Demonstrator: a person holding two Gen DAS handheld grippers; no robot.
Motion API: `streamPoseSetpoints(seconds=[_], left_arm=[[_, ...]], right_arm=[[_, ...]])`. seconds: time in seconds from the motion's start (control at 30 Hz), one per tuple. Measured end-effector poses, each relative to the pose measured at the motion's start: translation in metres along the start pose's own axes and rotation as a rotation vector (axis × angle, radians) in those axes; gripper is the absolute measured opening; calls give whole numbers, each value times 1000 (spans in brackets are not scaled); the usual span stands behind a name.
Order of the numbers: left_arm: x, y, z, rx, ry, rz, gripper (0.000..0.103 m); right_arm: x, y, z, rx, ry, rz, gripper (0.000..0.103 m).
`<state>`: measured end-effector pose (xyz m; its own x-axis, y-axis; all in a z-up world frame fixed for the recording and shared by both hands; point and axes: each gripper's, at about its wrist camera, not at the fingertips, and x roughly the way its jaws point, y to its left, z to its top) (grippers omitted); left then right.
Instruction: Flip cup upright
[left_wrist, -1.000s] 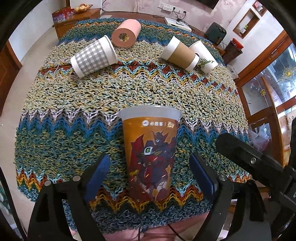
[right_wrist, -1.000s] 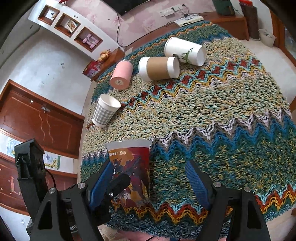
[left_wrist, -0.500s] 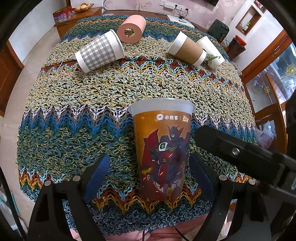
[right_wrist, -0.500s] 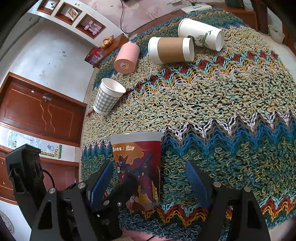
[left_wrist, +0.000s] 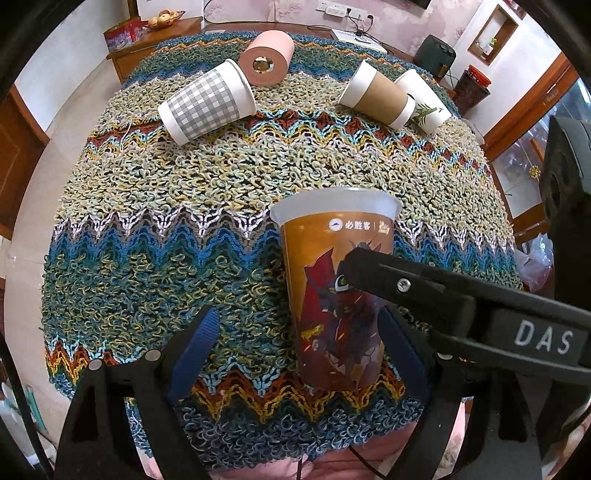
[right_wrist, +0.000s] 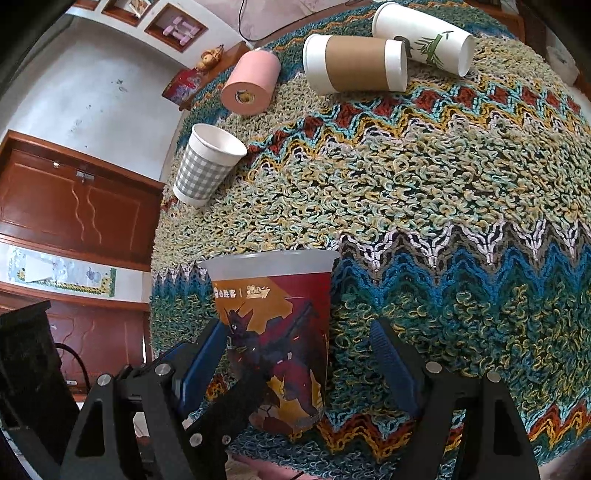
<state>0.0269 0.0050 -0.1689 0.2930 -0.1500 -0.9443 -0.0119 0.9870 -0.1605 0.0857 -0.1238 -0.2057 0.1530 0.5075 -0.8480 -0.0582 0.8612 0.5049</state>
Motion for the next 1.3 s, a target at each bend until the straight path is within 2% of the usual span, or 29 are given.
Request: streamPoseSetpoints(seconds=[0.4,0.7,0.87,1.13,1.3], left_arm=[[-3,14,-3,-32,-1,-7,89],[-6,20,-5,-55,-8,1,89],[-6,20,-6,-56,-11,0,89],[-8,19,-6,-51,-21,-2,89],[-15,16,-6,-30,-56,12,89]], right_arm=[[25,13,8,-31,68,30,81],[52,16,18,-9,137,99,80],[72,20,22,-4,166,136,74],[75,33,19,-77,110,101,73],[56,38,11,-122,11,79,73]])
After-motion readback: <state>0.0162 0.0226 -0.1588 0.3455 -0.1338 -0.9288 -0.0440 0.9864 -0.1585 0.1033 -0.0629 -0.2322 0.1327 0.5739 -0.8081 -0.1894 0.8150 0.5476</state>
